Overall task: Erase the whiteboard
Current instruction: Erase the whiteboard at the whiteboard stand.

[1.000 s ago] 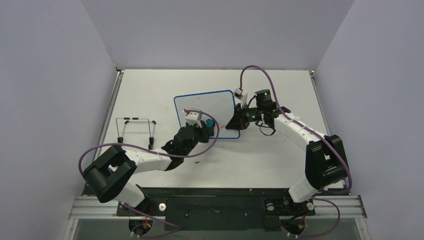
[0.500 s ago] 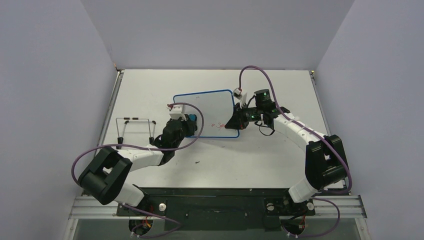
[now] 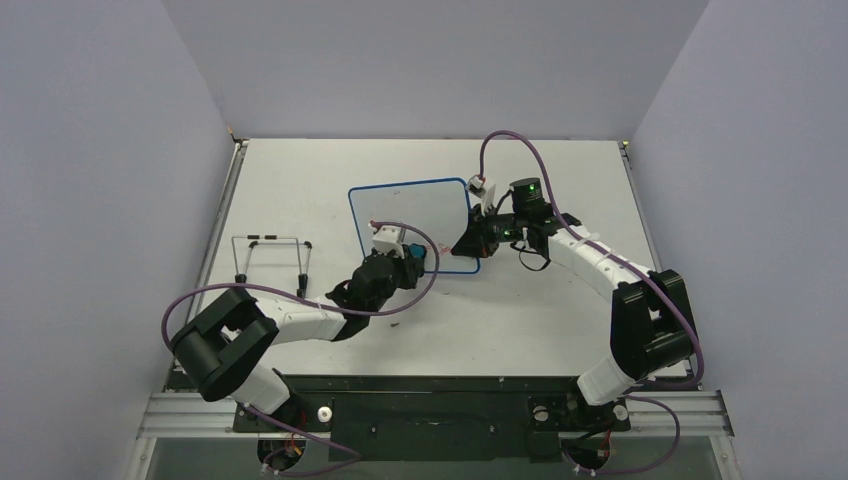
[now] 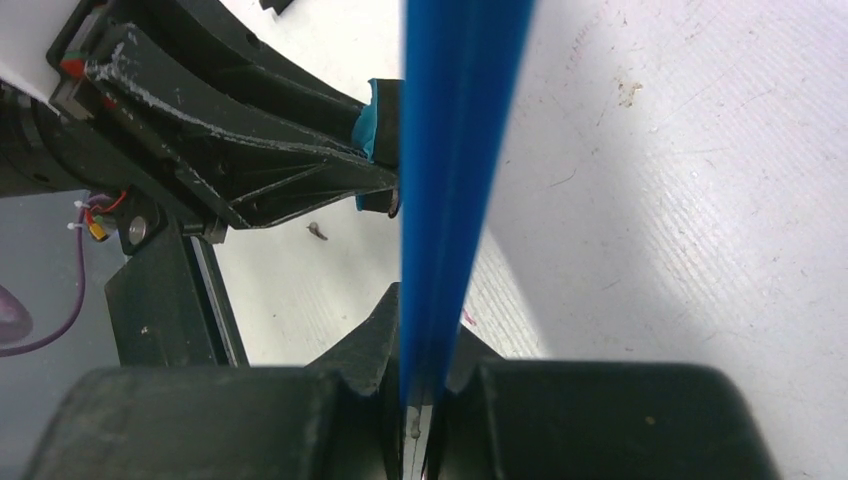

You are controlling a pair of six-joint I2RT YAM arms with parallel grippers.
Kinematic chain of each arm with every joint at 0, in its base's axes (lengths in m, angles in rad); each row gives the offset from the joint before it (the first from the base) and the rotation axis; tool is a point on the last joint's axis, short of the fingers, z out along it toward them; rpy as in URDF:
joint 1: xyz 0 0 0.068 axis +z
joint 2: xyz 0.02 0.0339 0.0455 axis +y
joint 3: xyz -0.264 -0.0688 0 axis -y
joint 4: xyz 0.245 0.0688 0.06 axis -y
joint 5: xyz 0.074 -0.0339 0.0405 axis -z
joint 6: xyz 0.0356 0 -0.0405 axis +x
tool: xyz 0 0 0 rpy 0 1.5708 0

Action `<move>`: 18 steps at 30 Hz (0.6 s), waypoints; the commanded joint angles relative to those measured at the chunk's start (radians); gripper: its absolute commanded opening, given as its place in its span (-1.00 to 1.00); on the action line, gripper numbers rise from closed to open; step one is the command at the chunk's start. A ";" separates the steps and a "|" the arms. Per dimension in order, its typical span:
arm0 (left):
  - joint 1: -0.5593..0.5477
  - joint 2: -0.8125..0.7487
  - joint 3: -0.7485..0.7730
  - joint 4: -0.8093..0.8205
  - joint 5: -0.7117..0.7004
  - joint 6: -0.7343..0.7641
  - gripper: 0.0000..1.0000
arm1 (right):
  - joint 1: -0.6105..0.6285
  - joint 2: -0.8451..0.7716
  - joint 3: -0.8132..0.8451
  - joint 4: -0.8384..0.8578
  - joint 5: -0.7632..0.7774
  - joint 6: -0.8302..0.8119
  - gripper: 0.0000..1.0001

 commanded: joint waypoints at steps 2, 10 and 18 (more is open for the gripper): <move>0.136 -0.009 0.010 -0.038 0.061 -0.028 -1.00 | 0.038 -0.027 0.002 -0.053 -0.039 -0.044 -1.00; 0.249 -0.029 0.058 -0.113 0.125 0.022 -1.00 | 0.039 -0.025 0.001 -0.052 -0.037 -0.045 -1.00; 0.134 -0.016 0.123 -0.110 0.185 0.072 -1.00 | 0.041 -0.022 0.001 -0.053 -0.036 -0.045 -1.00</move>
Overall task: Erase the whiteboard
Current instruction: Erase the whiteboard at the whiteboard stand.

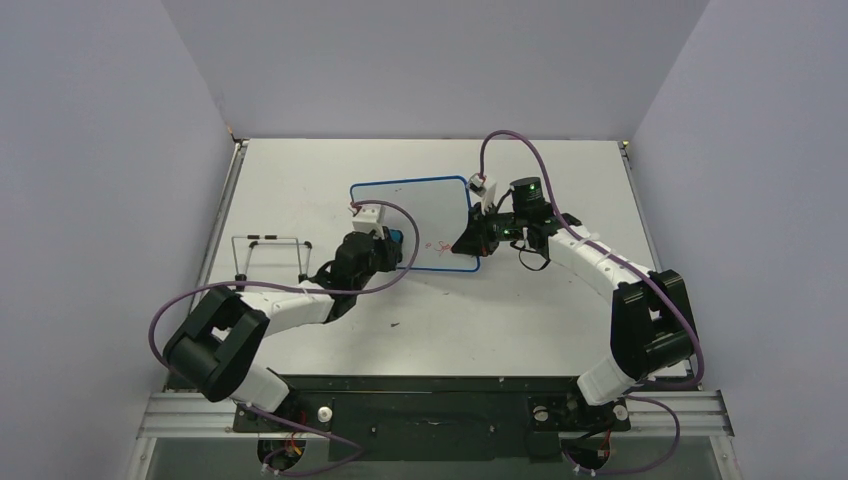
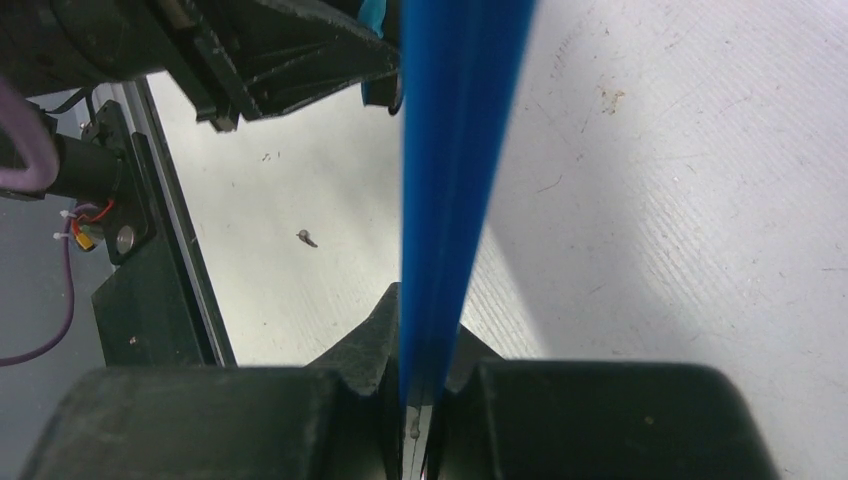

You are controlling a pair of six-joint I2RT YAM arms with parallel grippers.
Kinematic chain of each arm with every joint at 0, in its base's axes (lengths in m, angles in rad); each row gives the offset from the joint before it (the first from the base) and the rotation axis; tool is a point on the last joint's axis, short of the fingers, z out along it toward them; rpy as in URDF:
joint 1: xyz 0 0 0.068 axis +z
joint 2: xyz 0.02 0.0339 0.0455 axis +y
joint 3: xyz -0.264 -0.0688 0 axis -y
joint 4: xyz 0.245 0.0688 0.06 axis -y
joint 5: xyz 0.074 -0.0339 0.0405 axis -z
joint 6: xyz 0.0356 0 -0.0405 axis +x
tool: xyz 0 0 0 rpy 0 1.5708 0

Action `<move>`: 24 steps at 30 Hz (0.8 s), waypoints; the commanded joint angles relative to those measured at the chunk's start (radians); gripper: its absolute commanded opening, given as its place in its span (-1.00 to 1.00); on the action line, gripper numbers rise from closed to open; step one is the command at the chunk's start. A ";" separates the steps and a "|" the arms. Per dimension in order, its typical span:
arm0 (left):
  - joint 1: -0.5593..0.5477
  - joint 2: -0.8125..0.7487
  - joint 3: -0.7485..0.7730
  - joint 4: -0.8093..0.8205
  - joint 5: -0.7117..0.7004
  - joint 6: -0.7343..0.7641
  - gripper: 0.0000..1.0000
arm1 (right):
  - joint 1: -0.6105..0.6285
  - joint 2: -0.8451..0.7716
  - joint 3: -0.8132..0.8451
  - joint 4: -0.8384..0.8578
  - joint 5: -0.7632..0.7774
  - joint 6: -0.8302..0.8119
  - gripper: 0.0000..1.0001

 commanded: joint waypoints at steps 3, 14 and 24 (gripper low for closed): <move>-0.147 -0.010 0.067 0.037 0.029 0.055 -1.00 | 0.039 -0.022 0.000 -0.071 -0.056 -0.044 -1.00; -0.004 -0.014 0.031 -0.005 0.026 0.015 -1.00 | 0.039 -0.021 0.001 -0.072 -0.055 -0.044 -1.00; -0.198 0.019 0.112 0.025 -0.028 0.022 -1.00 | 0.040 -0.013 0.002 -0.070 -0.050 -0.044 -1.00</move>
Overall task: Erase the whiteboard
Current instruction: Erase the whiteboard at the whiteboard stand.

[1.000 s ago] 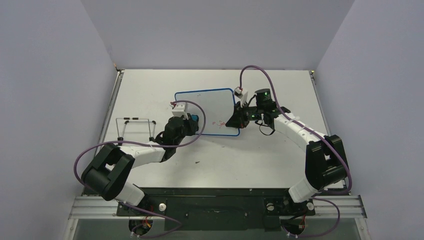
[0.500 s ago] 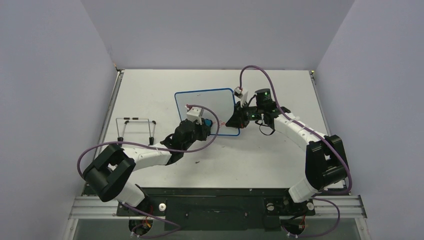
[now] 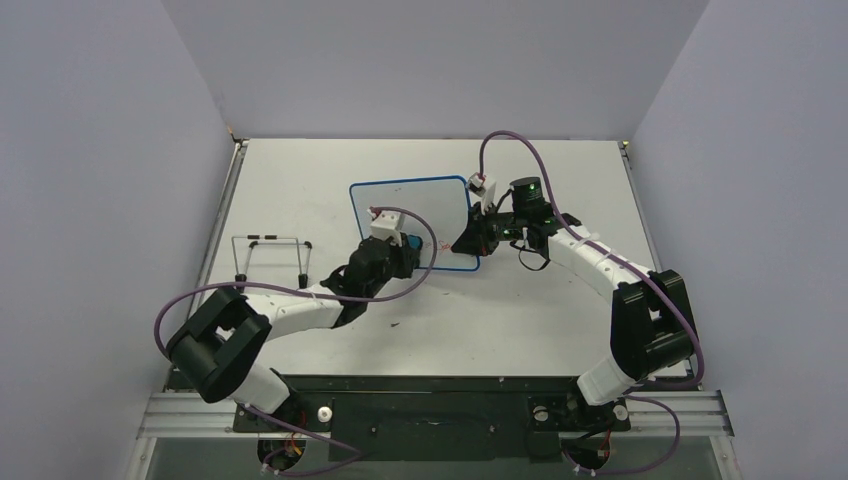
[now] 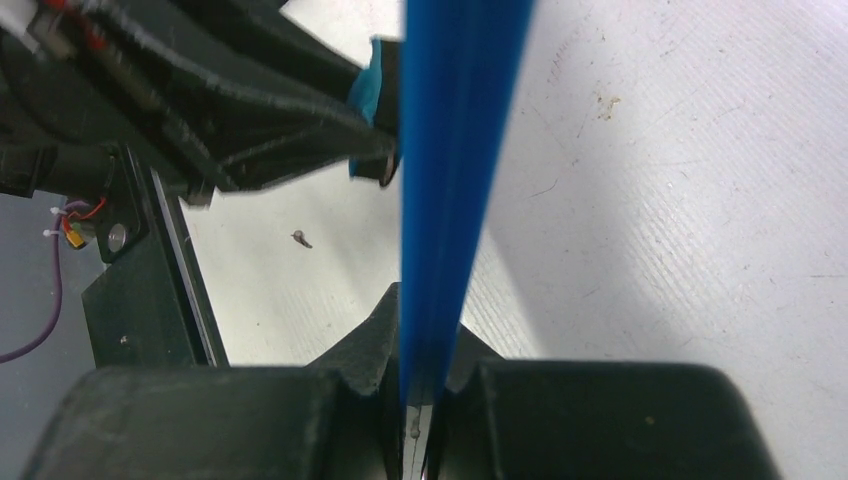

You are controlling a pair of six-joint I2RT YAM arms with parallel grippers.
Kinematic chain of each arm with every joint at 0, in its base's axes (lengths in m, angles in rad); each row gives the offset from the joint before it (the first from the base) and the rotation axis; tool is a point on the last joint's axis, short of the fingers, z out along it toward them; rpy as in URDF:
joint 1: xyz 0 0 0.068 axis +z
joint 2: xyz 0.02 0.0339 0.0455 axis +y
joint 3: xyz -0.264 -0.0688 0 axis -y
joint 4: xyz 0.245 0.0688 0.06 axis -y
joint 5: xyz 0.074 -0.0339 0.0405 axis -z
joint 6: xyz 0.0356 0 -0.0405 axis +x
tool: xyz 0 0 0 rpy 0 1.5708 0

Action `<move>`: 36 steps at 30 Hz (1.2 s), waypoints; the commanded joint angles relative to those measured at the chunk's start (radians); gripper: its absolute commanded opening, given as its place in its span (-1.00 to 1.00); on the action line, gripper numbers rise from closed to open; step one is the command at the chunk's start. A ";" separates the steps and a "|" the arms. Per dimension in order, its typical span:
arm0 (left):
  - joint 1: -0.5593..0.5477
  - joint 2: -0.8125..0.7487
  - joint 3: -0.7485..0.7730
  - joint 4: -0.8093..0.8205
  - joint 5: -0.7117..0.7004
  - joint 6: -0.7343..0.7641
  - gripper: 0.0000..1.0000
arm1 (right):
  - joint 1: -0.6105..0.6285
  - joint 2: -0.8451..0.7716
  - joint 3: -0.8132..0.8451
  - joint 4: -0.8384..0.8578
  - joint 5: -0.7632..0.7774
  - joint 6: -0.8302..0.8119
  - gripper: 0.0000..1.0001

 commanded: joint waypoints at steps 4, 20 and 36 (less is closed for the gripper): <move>-0.117 0.033 0.142 -0.023 -0.068 -0.020 -1.00 | 0.040 -0.016 0.001 -0.077 -0.054 -0.032 -1.00; 0.011 0.044 0.200 -0.145 -0.099 -0.050 -1.00 | 0.039 -0.025 0.002 -0.078 -0.057 -0.032 -1.00; -0.104 0.088 0.088 0.045 -0.184 -0.088 -1.00 | 0.039 -0.024 0.001 -0.076 -0.060 -0.031 -1.00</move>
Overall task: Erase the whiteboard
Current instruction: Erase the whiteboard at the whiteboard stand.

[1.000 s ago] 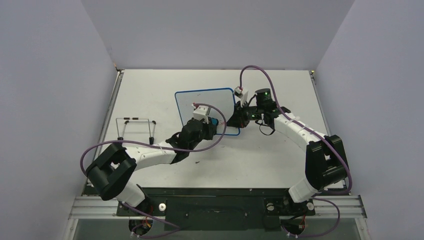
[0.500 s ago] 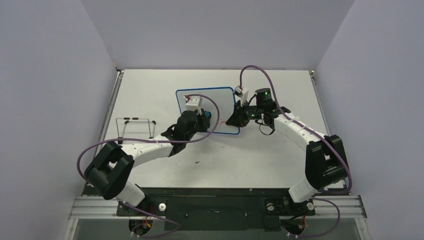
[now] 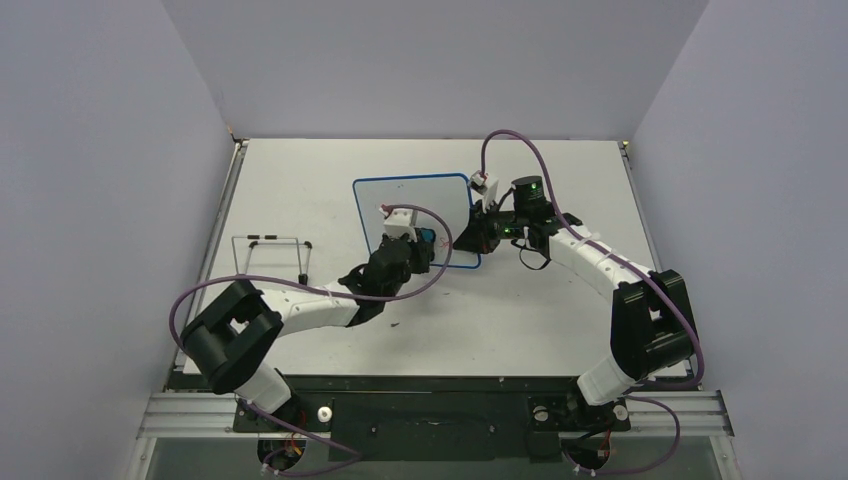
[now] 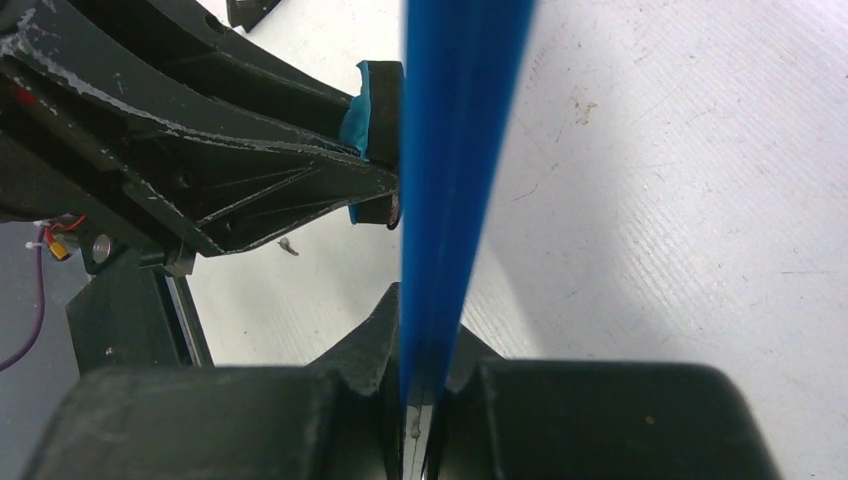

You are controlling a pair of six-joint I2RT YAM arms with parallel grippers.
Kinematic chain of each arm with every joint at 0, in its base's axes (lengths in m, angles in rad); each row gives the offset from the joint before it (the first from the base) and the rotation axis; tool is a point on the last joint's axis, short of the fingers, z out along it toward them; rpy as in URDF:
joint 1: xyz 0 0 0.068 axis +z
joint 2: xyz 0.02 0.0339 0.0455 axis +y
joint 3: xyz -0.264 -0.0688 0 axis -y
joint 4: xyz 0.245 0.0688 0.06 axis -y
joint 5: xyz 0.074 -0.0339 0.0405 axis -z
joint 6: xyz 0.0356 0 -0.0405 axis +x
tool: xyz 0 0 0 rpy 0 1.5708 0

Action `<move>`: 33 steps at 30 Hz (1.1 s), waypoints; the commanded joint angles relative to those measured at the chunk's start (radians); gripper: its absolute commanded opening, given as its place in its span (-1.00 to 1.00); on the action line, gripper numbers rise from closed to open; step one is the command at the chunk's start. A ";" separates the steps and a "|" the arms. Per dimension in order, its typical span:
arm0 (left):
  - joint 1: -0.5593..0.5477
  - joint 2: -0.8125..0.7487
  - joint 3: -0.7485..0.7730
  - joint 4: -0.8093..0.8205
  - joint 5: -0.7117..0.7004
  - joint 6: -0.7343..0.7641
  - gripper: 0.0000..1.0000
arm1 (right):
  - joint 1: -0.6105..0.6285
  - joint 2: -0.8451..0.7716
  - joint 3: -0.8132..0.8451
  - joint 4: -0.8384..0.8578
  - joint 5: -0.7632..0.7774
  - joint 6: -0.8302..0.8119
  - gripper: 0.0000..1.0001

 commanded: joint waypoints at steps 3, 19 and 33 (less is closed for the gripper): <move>0.130 -0.024 -0.087 0.075 0.007 -0.048 -1.00 | 0.045 -0.027 0.001 -0.093 -0.081 -0.035 -1.00; 0.024 -0.105 -0.150 0.198 0.069 -0.051 -1.00 | 0.047 -0.020 0.001 -0.090 -0.080 -0.031 -1.00; 0.101 -0.150 -0.233 0.135 -0.018 -0.106 -1.00 | 0.045 -0.035 -0.001 -0.088 -0.082 -0.030 -1.00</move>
